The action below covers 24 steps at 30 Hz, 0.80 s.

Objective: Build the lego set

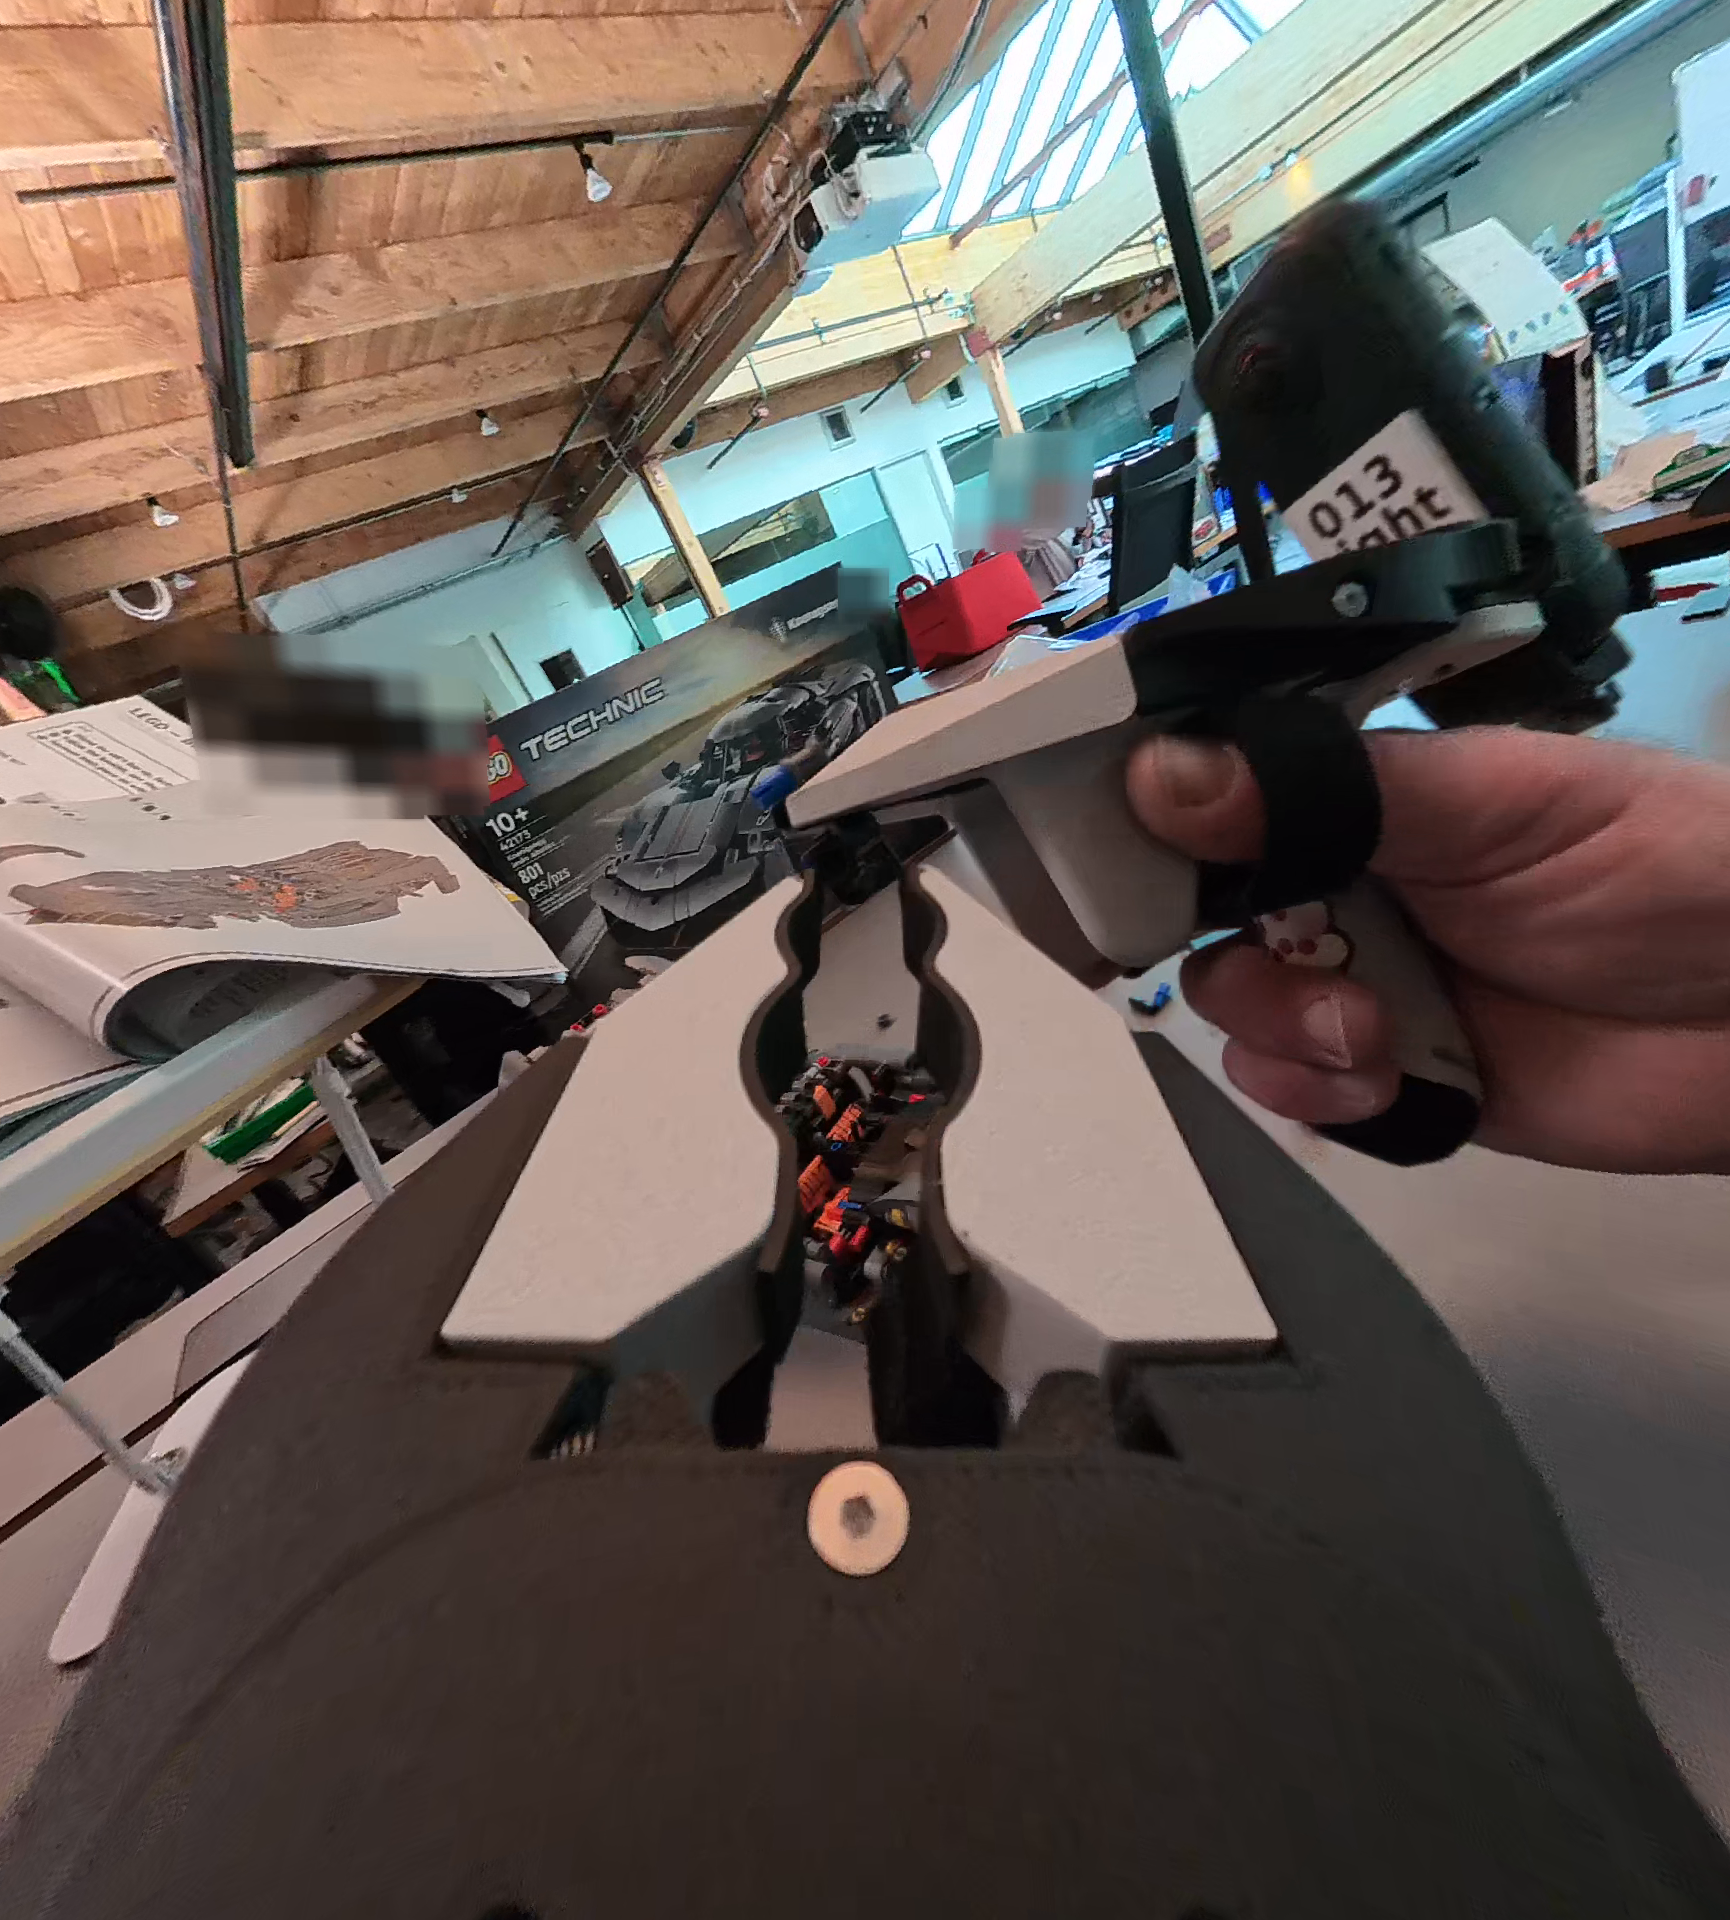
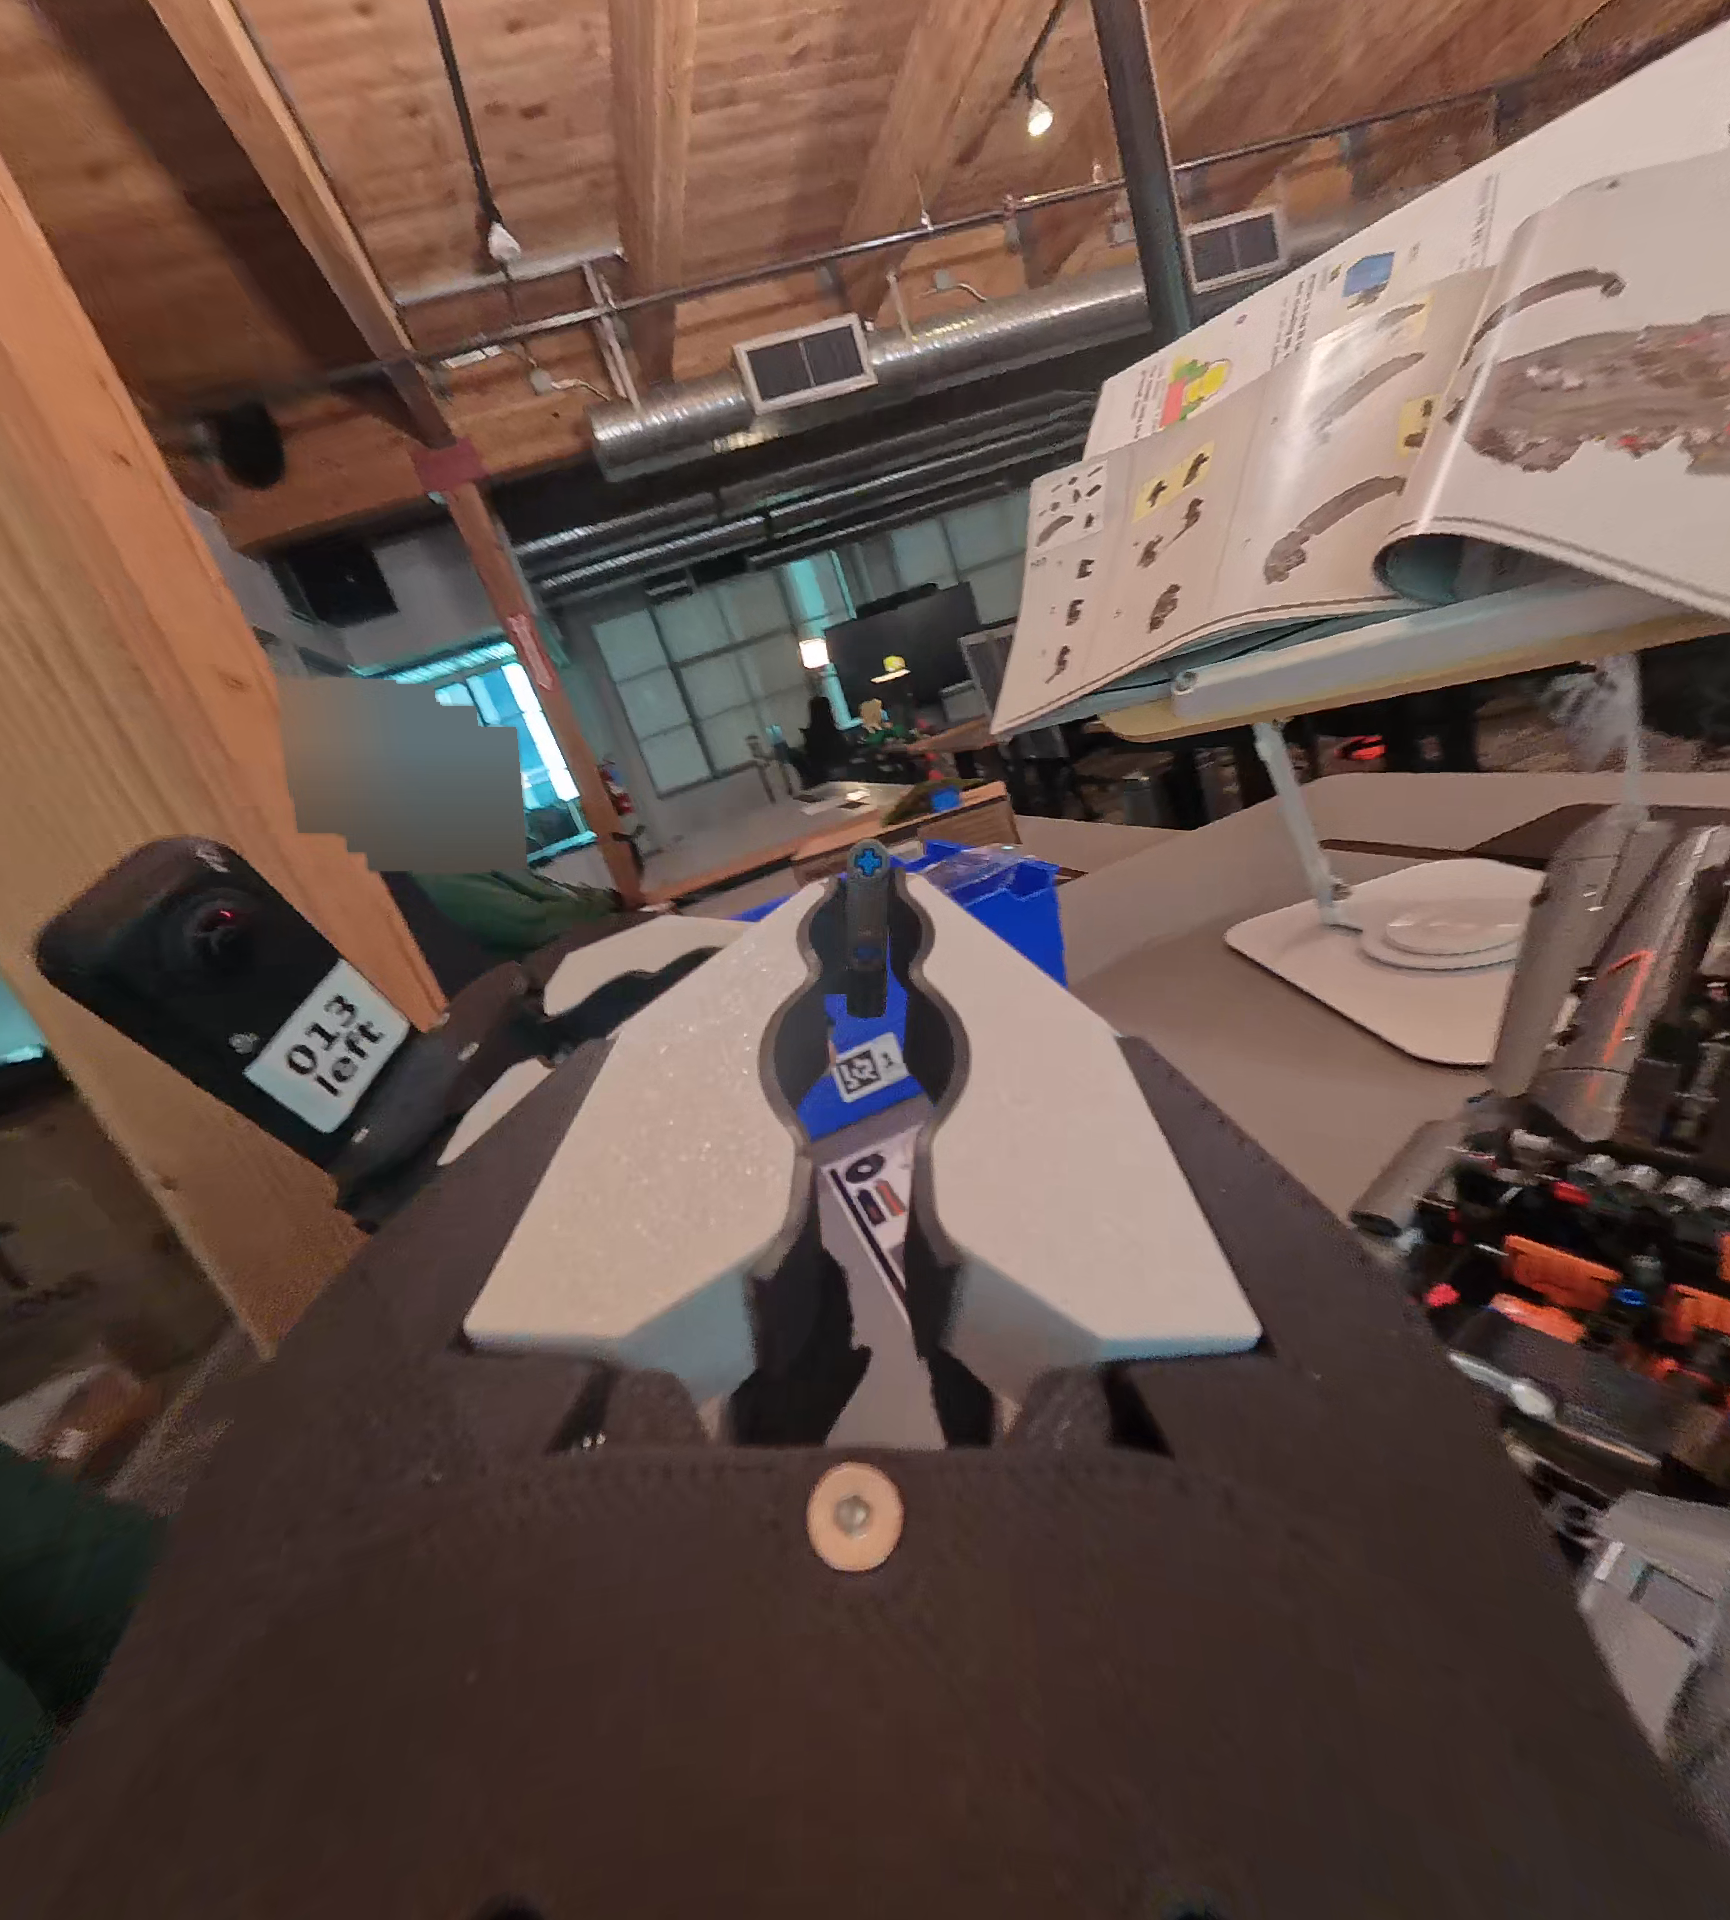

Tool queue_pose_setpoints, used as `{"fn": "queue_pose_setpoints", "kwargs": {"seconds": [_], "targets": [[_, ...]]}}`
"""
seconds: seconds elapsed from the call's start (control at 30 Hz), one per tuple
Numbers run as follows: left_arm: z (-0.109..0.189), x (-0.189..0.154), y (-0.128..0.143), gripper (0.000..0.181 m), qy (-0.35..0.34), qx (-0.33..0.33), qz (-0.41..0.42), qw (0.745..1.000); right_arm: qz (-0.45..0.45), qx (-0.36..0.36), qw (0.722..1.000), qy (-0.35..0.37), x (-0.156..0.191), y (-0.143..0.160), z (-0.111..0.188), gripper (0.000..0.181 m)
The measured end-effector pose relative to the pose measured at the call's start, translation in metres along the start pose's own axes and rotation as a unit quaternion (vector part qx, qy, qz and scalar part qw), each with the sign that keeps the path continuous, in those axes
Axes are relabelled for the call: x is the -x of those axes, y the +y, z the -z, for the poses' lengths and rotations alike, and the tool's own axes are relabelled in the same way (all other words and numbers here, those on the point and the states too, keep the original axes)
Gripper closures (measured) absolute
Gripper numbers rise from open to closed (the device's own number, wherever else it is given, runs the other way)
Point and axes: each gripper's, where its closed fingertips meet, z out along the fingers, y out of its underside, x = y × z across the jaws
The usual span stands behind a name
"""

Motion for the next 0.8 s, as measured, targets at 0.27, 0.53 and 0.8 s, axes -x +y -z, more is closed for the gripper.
{"fn": "queue_pose_setpoints", "kwargs": {"seconds": [0.27,0.53,0.8], "targets": [[-0.003,0.001,0.004,0.179,-0.01,0.01,0.008,1.0,0.112,0.031,0.991,0.069,-0.002,0.001,-0.001,0.175],[0.003,0.005,-0.006,0.179,0.041,-0.052,0.121,0.991,0.088,0.01,0.996,0.027,0.014,-0.01,0.0,0.157],[0.019,0.013,-0.021,0.18,0.146,-0.16,0.266,0.939,0.014,0.006,0.999,-0.041,0.022,-0.01,0.009,0.153]]}}
